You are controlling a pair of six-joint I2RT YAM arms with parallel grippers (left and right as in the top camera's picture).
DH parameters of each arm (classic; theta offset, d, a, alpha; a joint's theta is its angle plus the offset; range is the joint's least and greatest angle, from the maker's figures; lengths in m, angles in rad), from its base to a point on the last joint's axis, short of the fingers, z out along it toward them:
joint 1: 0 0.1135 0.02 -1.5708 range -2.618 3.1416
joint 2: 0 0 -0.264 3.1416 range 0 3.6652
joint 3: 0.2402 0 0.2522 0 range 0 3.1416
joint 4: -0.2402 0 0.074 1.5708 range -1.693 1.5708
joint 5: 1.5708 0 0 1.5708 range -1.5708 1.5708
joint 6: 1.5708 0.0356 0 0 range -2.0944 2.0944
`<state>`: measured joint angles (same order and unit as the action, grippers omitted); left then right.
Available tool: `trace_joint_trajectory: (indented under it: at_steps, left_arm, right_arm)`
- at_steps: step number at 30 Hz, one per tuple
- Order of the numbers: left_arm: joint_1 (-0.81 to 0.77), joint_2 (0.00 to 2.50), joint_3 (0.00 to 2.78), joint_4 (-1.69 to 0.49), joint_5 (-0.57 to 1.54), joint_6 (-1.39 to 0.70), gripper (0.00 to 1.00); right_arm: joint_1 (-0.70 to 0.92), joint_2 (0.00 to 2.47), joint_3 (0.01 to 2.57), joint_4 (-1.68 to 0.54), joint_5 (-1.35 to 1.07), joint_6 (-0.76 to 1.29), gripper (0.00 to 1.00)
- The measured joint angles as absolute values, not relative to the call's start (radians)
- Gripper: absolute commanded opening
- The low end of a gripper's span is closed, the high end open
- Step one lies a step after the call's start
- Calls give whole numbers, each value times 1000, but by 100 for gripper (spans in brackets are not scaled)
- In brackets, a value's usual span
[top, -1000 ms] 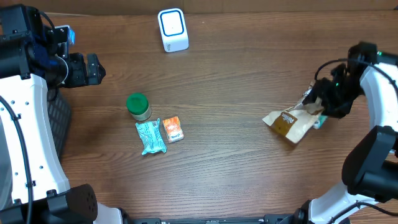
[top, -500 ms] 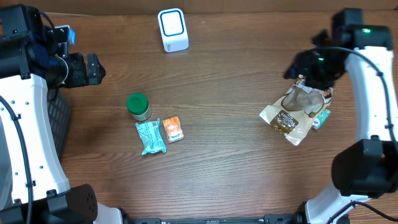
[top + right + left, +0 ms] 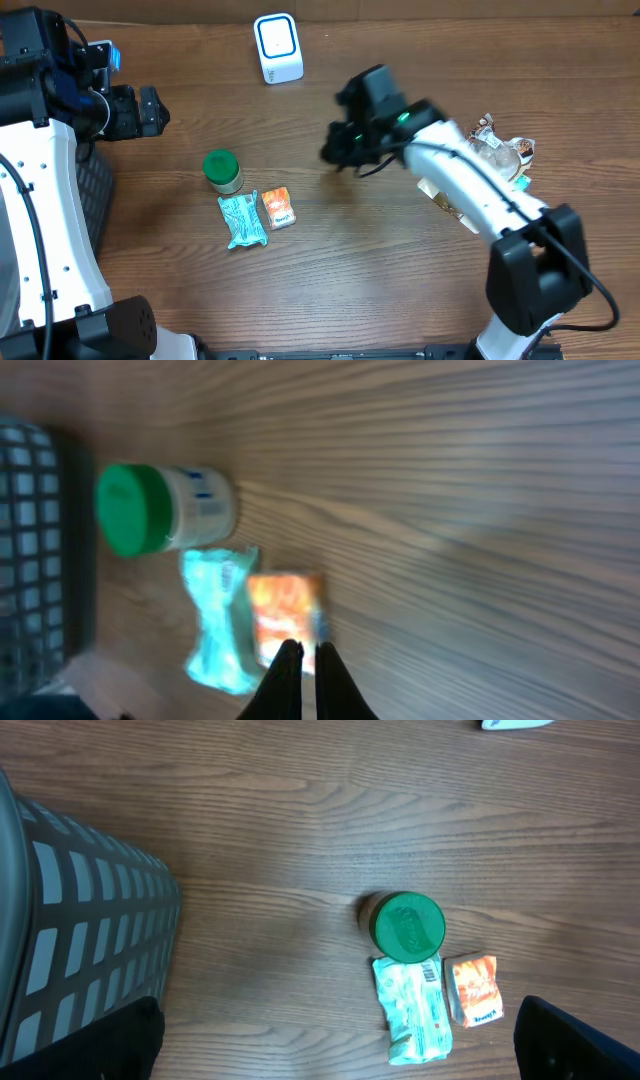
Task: Scan the item barcode
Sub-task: 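Reach the right gripper to the orange Kleenex pack and grasp it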
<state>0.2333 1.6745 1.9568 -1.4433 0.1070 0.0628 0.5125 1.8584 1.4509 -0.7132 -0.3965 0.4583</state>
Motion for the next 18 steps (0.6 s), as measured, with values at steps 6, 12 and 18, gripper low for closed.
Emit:
trace_joint_trajectory:
  at_steps: [6, 12, 18]
  left_arm:
    - [233, 1674, 1957, -1443, 107, 63, 100]
    - [233, 1674, 1957, -1443, 107, 63, 99]
    - [233, 1674, 1957, -1443, 107, 63, 100]
  right_arm:
    - [654, 1871, 1385, -543, -342, 619, 4]
    - [741, 1928, 1385, -477, -313, 688, 4]
    - [768, 2024, 1384, -467, -319, 708, 4]
